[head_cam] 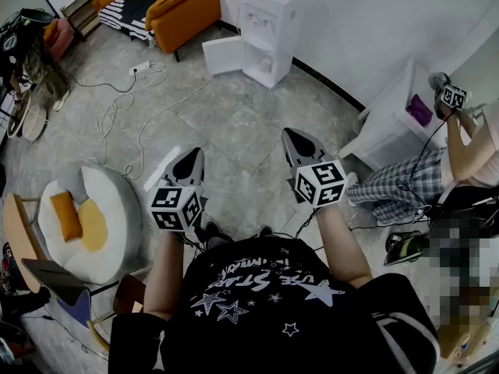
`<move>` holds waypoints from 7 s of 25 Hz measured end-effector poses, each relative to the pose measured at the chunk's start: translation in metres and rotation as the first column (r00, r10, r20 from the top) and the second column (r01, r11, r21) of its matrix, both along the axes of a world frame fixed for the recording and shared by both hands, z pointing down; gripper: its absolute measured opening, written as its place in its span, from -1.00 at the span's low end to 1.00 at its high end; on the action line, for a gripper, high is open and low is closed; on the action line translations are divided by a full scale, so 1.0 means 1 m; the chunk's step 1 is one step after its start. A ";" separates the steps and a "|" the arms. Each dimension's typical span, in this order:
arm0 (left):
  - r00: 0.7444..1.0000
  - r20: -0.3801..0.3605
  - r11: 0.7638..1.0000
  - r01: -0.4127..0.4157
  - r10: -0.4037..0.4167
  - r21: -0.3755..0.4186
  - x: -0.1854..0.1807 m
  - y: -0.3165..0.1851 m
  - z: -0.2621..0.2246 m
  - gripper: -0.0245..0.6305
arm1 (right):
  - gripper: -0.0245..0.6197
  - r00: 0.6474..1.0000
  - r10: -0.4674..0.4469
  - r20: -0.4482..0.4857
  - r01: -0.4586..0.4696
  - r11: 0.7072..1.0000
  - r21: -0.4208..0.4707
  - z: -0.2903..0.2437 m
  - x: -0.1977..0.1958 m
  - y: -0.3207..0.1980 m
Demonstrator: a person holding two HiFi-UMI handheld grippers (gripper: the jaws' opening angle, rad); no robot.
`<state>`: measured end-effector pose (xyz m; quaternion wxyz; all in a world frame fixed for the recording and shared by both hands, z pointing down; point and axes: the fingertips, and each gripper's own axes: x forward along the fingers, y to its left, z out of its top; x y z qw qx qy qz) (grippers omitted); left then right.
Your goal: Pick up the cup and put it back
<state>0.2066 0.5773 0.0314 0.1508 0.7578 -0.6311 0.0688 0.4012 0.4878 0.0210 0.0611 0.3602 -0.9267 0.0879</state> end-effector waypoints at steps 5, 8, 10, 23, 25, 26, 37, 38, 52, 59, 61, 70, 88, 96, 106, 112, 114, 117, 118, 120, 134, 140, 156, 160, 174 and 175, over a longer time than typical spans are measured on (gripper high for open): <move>1.000 0.009 1.000 -0.005 0.005 0.000 0.011 0.000 -0.002 -0.90 | -0.91 1.000 -0.004 0.006 0.004 1.000 -0.005 0.000 0.007 0.000; 1.000 0.013 1.000 -0.008 0.008 -0.001 0.015 0.001 -0.003 -0.90 | -0.91 1.000 -0.010 0.009 0.010 1.000 -0.009 0.001 0.009 0.002; 1.000 0.013 1.000 -0.009 0.009 -0.004 0.019 0.004 -0.002 -0.90 | -0.91 1.000 -0.008 0.017 0.008 1.000 -0.013 0.000 0.012 0.005; 0.998 0.023 0.998 0.058 -0.058 -0.020 0.034 0.023 0.012 -0.90 | -0.90 0.997 -0.040 0.071 0.040 0.999 0.011 0.010 0.026 0.005; 0.998 0.022 0.998 0.052 -0.051 -0.028 0.031 0.027 0.017 -0.90 | -0.73 0.994 -0.048 0.100 0.048 0.999 0.002 0.013 0.019 0.003; 0.999 0.021 0.998 0.049 -0.049 -0.031 0.029 0.027 0.019 -0.90 | -0.59 0.993 -0.054 0.108 0.054 0.999 -0.002 0.014 0.015 0.003; 0.999 -0.020 0.999 0.030 -0.031 -0.037 -0.071 -0.050 0.053 -0.90 | -0.09 1.000 0.023 0.011 -0.023 0.998 -0.055 0.055 -0.048 -0.070; 1.000 -0.018 0.999 0.025 -0.026 -0.034 -0.086 -0.066 0.054 -0.90 | -0.07 0.999 0.035 0.004 -0.035 0.997 -0.064 0.060 -0.058 -0.082; 0.989 -0.033 0.985 -0.150 0.147 -0.090 -0.257 -0.280 0.080 -0.90 | 0.14 0.949 0.310 -0.056 -0.316 0.937 -0.153 0.085 -0.179 -0.284; 0.970 -0.024 0.966 -0.243 0.242 -0.086 -0.284 -0.364 0.085 -0.90 | 0.14 0.895 0.436 -0.088 -0.445 0.886 -0.132 0.080 -0.171 -0.344; 0.967 -0.022 0.962 -0.256 0.255 -0.093 -0.286 -0.385 0.092 -0.90 | 0.11 0.880 0.462 -0.109 -0.473 0.869 -0.144 0.092 -0.169 -0.362; 0.969 -0.019 0.962 -0.246 0.245 -0.119 -0.297 -0.451 0.142 -0.90 | -0.15 0.869 0.479 -0.124 -0.495 0.846 -0.199 0.202 -0.195 -0.452; 0.967 -0.005 0.955 -0.251 0.253 -0.160 -0.308 -0.677 0.469 -0.90 | -0.28 0.767 0.573 -0.289 -0.631 0.755 -0.177 0.592 -0.201 -0.723; 0.964 0.049 0.962 -0.258 0.263 -0.088 -0.319 -0.735 0.583 -0.90 | -0.28 0.725 0.629 -0.281 -0.682 0.714 -0.162 0.708 -0.184 -0.795; 0.957 0.103 0.961 -0.276 0.272 0.020 -0.308 -0.807 0.640 -0.90 | -0.23 0.677 0.684 -0.272 -0.735 0.644 -0.211 0.799 -0.167 -0.868; 0.965 0.067 0.966 -0.257 0.253 0.045 -0.311 -0.832 0.649 -0.90 | -0.40 0.598 0.725 -0.342 -0.799 0.572 -0.183 0.817 -0.153 -0.892; 0.965 0.055 0.965 -0.259 0.257 0.039 -0.311 -0.832 0.654 -0.90 | -0.45 0.580 0.721 -0.380 -0.809 0.566 -0.161 0.819 -0.150 -0.893; 0.963 0.050 0.963 -0.267 0.265 0.031 -0.311 -0.830 0.660 -0.90 | -0.76 0.578 0.709 -0.403 -0.807 0.569 -0.156 0.818 -0.149 -0.892; 0.962 0.050 0.963 -0.269 0.267 0.028 -0.310 -0.829 0.661 -0.90 | -0.77 0.589 0.703 -0.397 -0.799 0.579 -0.161 0.817 -0.149 -0.891; 0.961 0.052 0.962 -0.273 0.271 0.026 -0.310 -0.826 0.663 -0.90 | -0.78 0.614 0.691 -0.383 -0.781 0.604 -0.162 0.812 -0.151 -0.889; 0.968 0.051 0.969 -0.246 0.246 -0.005 -0.330 -0.762 0.531 -0.90 | -0.79 0.760 0.530 -0.376 -0.622 0.761 -0.183 0.674 -0.225 -0.800; 0.975 0.032 0.975 -0.219 0.220 -0.033 -0.335 -0.723 0.447 -0.90 | -0.79 0.855 0.404 -0.326 -0.478 0.856 -0.194 0.574 -0.273 -0.753; 0.989 -0.062 0.990 -0.136 0.133 -0.036 -0.318 -0.604 0.218 -0.90 | -0.79 0.910 0.347 -0.226 -0.385 0.910 -0.153 0.290 -0.291 -0.641; 0.989 -0.045 0.990 -0.142 0.142 -0.010 -0.315 -0.570 0.156 -0.90 | -0.79 0.918 0.346 -0.196 -0.377 0.914 -0.149 0.220 -0.279 -0.603; 0.999 -0.026 0.999 -0.026 0.025 -0.021 -0.323 -0.441 0.101 -0.90 | -0.79 0.909 0.389 -0.152 -0.407 0.906 -0.115 0.136 -0.248 -0.485; 0.999 -0.032 0.999 -0.015 0.014 -0.033 -0.324 -0.430 0.105 -0.90 | -0.79 0.911 0.380 -0.162 -0.400 0.909 -0.120 0.137 -0.247 -0.477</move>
